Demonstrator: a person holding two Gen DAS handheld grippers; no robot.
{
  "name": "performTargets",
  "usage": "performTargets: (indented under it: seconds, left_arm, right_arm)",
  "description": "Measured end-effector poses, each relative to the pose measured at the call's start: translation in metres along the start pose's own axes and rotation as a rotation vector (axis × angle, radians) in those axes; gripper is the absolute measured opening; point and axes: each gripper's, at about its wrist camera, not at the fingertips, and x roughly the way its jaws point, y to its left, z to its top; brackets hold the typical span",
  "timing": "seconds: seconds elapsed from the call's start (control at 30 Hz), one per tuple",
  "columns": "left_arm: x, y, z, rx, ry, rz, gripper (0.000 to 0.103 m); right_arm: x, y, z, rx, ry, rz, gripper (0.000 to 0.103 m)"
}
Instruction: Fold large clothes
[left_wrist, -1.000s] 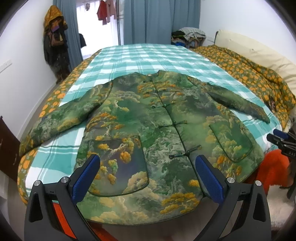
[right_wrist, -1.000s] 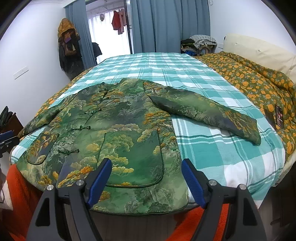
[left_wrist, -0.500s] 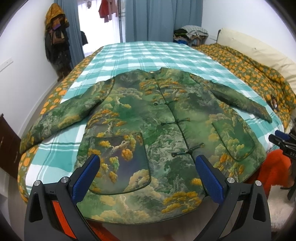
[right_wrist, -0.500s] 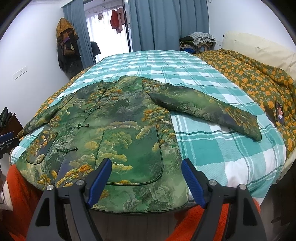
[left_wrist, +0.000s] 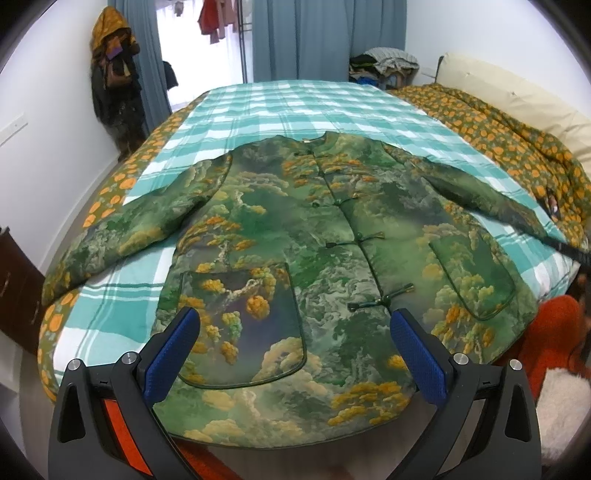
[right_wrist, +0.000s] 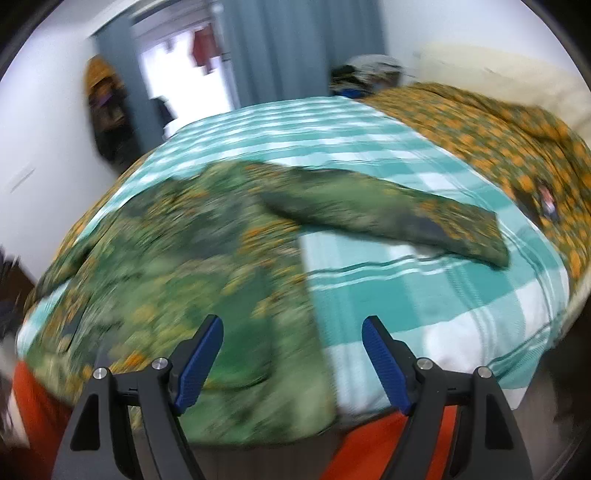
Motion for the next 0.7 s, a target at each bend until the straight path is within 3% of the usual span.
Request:
performTargets:
  seconds: [0.13,0.17,0.27,0.37,0.47,0.57,0.67,0.7]
  left_arm:
    - [0.002,0.001,0.001,-0.011,0.009,0.006,0.102]
    - [0.002,0.001,0.001,-0.011,0.01,0.008,0.102]
    - [0.003,-0.001,0.001,-0.006,0.014,0.018,0.102]
    - [0.007,-0.003,0.001,0.0,0.03,0.024,0.102]
    - [0.011,-0.007,0.001,0.008,0.043,0.027,0.102]
    - [0.014,-0.013,0.001,0.023,0.053,0.027,0.102]
    - [0.017,-0.018,0.0,0.044,0.063,0.031,0.102]
    - [0.018,-0.02,0.0,0.05,0.068,0.031,0.102]
  right_arm:
    - [0.03,-0.066,0.027,0.194,-0.008,-0.036,0.079]
    - [0.044,-0.092,0.033,0.295,-0.002,-0.039,0.079]
    - [0.072,-0.15,0.036,0.538,-0.009,-0.027,0.079]
    - [0.093,-0.187,0.035,0.686,-0.062,-0.03,0.079]
    - [0.114,-0.21,0.034,0.769,-0.058,-0.106,0.079]
    - [0.131,-0.227,0.026,0.887,-0.058,-0.115,0.079]
    - [0.137,-0.228,0.026,0.916,-0.093,-0.137,0.079]
    - [0.137,-0.227,0.028,0.911,-0.103,-0.146,0.074]
